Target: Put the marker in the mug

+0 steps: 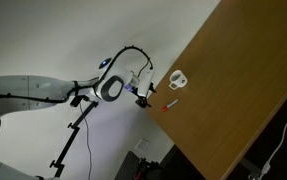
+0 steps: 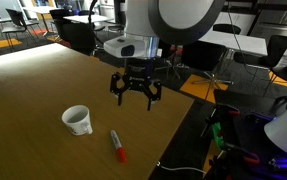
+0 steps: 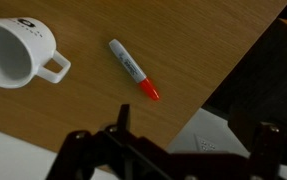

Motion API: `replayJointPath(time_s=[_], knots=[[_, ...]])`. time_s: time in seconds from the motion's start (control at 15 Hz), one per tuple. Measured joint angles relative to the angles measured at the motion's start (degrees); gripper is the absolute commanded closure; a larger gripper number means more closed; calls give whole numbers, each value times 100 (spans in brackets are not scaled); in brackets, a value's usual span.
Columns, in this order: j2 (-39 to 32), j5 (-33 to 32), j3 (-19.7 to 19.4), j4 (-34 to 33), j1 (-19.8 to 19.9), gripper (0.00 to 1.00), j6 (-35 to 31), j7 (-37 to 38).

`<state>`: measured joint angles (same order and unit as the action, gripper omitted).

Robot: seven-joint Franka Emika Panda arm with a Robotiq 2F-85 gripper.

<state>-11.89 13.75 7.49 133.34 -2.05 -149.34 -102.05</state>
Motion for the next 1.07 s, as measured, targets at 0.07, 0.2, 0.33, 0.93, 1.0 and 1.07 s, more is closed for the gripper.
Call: replayJointPath(time_s=[0.07, 0.2, 0.33, 0.93, 1.0, 1.07], knots=[[-60, -54, 48, -4, -1, 0, -45, 0], [-188, -210, 133, -23, -7, 0, -92, 0], [-322, -370, 200, -57, -10, 0, -97, 6], [-1048, -1066, 299, -330, -78, 0, -267, 126], [-1156, -1110, 305, -380, -81, 0, -337, 139], [-1270, -1155, 307, -437, -86, 0, -400, 194]])
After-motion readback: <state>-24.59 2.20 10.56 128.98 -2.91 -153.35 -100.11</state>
